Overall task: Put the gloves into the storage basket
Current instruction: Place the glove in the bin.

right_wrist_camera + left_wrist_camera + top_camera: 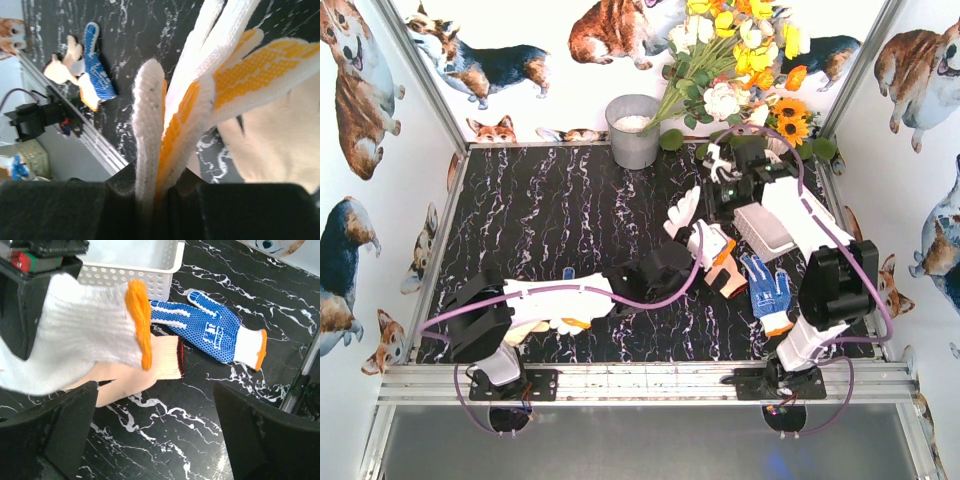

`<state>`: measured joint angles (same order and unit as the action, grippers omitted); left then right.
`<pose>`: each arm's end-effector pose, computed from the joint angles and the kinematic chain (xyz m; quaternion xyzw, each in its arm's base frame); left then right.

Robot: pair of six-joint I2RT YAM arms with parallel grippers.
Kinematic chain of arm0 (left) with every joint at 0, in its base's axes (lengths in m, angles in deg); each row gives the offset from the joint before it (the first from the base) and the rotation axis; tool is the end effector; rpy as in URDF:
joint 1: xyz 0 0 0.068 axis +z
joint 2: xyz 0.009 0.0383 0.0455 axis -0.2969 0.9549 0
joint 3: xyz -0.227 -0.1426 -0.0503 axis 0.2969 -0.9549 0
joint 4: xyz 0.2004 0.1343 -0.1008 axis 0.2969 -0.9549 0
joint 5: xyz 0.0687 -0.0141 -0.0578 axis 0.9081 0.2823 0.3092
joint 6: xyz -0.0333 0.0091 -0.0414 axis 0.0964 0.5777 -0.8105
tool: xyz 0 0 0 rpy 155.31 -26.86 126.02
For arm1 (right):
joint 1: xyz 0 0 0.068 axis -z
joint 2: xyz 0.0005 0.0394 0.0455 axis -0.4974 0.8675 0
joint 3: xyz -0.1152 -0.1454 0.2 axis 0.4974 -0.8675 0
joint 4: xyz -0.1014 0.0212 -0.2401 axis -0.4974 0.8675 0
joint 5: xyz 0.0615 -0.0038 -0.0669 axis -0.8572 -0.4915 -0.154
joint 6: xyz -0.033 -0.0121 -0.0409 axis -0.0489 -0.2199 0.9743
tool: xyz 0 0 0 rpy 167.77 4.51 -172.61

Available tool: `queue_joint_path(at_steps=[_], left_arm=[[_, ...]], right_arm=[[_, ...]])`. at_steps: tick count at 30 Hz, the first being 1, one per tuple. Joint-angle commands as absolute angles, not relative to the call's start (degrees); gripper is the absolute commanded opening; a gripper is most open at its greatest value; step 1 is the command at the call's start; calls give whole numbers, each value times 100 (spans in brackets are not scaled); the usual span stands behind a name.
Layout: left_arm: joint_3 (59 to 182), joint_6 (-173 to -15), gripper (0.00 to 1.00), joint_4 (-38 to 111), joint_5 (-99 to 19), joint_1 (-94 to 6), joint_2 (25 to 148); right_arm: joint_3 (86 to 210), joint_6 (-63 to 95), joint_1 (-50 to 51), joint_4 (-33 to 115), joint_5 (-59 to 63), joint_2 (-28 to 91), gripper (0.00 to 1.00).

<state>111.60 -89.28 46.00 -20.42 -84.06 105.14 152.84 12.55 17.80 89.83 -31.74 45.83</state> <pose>0.1572 -0.3492 0.2663 0.3572 0.7324 -0.2811 0.5070 0.3276 0.0939 0.2821 -0.0944 0.9102 0.3779 0.1407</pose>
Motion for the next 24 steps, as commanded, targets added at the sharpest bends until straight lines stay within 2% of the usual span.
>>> queue_joint_path(at_steps=[1, 2, 12, 18, 24], left_arm=[[10890, -9090, 96, 4903, -2185, -8335, 10037], [10710, -9141, 100, 4908, -2168, -8308, 9890], [9603, -9458, 100, 3873, -1559, -7583, 7956], [9297, -9492, 100, 3002, -1326, -7016, 6808], [9230, -9444, 100, 2248, -1542, -6206, 6165]], right_arm=[[16090, 2392, 1920, 9896, -2882, 4864, 0], [16221, 2544, 1946, 10050, -2742, 4950, 0], [17618, 3525, 2168, 11610, -1367, 5902, 0], [18100, 3765, 2178, 11952, -619, 6126, 0], [18364, 3791, 2175, 11993, 13, 6134, 0]])
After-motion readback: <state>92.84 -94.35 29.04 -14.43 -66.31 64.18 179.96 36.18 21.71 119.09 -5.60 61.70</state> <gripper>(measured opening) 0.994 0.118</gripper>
